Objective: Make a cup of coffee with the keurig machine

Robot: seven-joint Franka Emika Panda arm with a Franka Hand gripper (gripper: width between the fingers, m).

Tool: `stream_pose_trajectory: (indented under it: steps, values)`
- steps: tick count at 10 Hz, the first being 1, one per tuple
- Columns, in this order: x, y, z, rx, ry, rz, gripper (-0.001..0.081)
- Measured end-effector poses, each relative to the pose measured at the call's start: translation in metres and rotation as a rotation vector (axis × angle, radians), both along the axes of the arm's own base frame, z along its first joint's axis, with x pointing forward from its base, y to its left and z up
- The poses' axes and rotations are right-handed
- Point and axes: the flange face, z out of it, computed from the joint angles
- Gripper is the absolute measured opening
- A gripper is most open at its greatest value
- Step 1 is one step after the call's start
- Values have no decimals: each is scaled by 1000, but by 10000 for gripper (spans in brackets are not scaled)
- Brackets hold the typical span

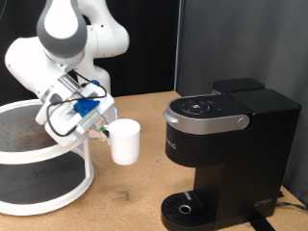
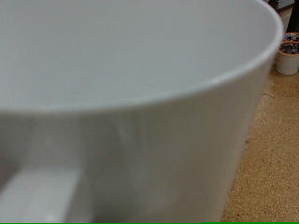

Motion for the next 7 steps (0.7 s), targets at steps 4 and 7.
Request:
stream_pose_trajectory:
  steps: [4,7]
  values:
    - [20,16,-38,-49,22,-14,71]
    - [41,26,-58,-63,21,-29,71]
